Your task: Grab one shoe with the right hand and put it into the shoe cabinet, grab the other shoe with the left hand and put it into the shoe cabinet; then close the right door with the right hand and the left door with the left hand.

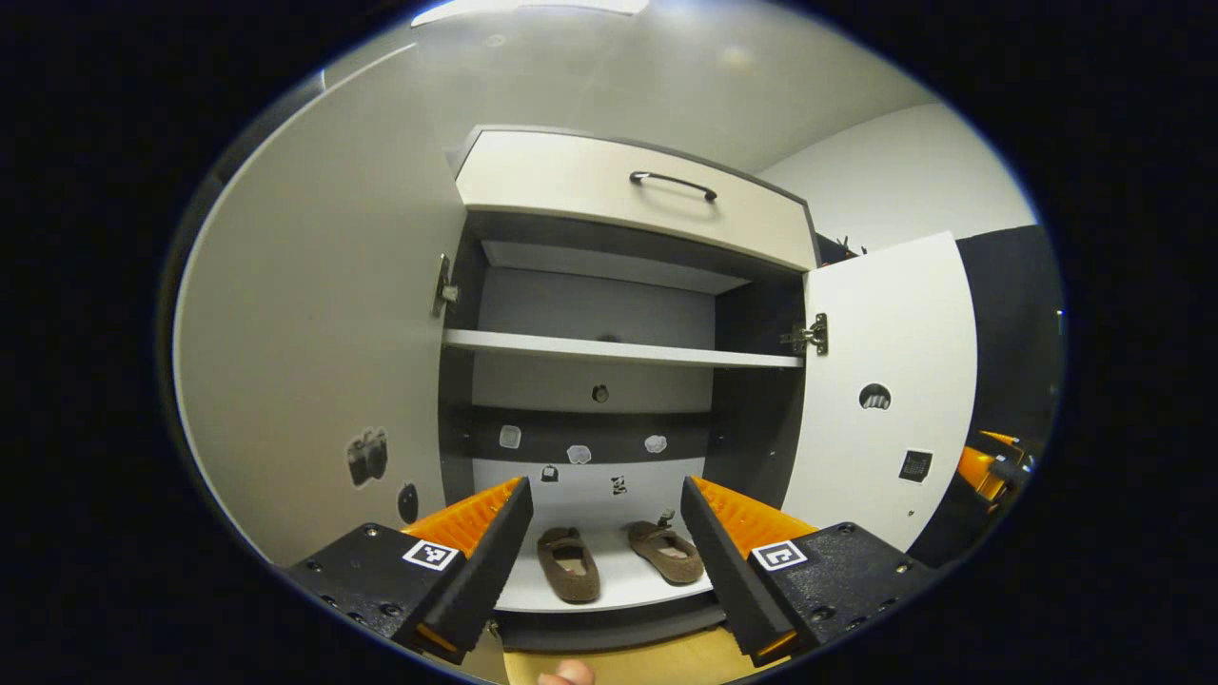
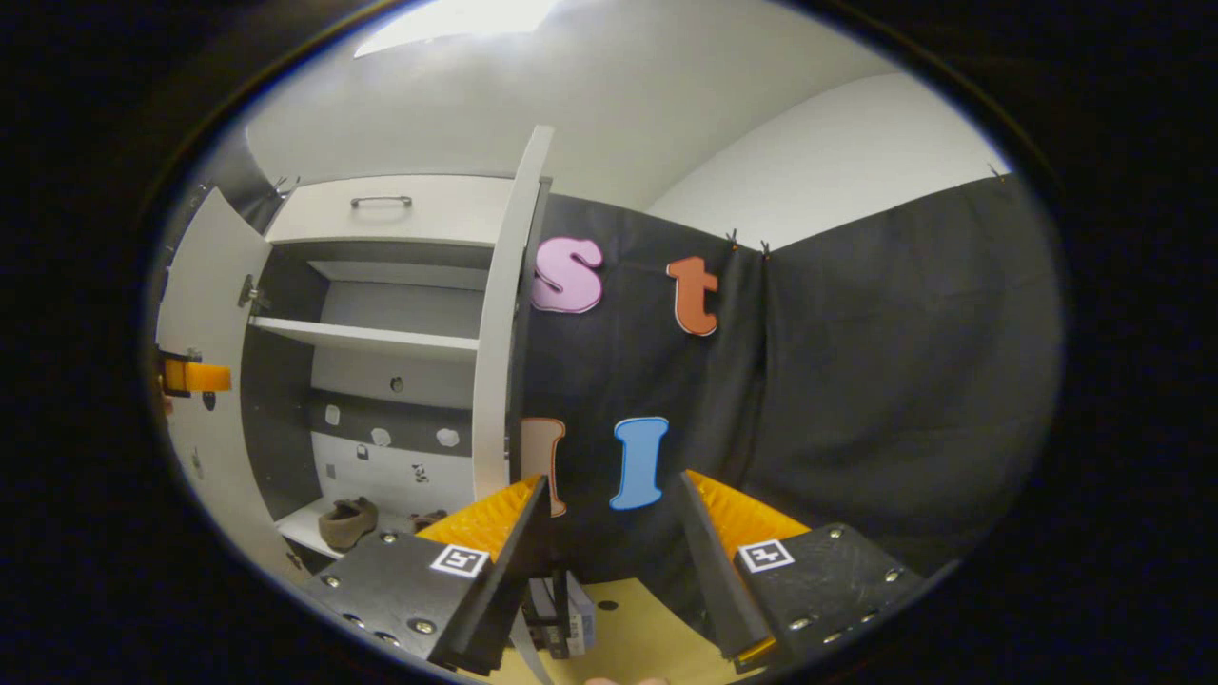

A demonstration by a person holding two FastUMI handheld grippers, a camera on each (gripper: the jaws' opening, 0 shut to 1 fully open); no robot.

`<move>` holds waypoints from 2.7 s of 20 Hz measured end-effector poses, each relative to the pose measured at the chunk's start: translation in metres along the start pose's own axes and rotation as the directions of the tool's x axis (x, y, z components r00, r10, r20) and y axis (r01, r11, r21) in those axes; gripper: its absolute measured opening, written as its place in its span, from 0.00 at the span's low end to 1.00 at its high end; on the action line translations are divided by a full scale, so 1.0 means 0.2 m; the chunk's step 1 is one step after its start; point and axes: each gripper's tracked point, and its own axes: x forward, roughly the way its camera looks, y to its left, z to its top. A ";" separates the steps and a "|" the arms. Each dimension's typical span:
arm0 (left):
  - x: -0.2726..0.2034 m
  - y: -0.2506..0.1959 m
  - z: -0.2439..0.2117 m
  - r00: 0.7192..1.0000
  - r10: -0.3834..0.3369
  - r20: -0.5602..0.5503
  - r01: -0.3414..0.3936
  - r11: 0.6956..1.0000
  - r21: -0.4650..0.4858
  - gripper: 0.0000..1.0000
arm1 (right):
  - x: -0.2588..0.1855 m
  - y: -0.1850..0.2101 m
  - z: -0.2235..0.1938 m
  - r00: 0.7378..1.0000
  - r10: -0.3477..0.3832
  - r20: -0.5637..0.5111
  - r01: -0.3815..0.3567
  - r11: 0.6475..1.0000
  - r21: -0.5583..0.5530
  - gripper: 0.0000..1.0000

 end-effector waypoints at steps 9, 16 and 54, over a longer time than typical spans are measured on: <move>-0.11 -0.05 0.09 1.000 -0.019 0.024 0.020 1.000 -0.008 0.93 | -0.02 0.10 0.01 0.995 0.103 -0.012 -0.103 0.995 -0.007 0.77; -0.15 -0.03 0.09 1.000 0.011 0.026 -0.011 1.000 -0.005 0.92 | -0.03 0.38 0.00 0.955 0.296 -0.033 -0.294 0.954 0.052 0.80; -0.88 0.62 0.17 0.897 0.439 0.048 -0.440 0.898 0.009 0.92 | 0.40 1.43 -0.18 0.849 0.527 -0.037 -0.517 0.842 0.153 0.80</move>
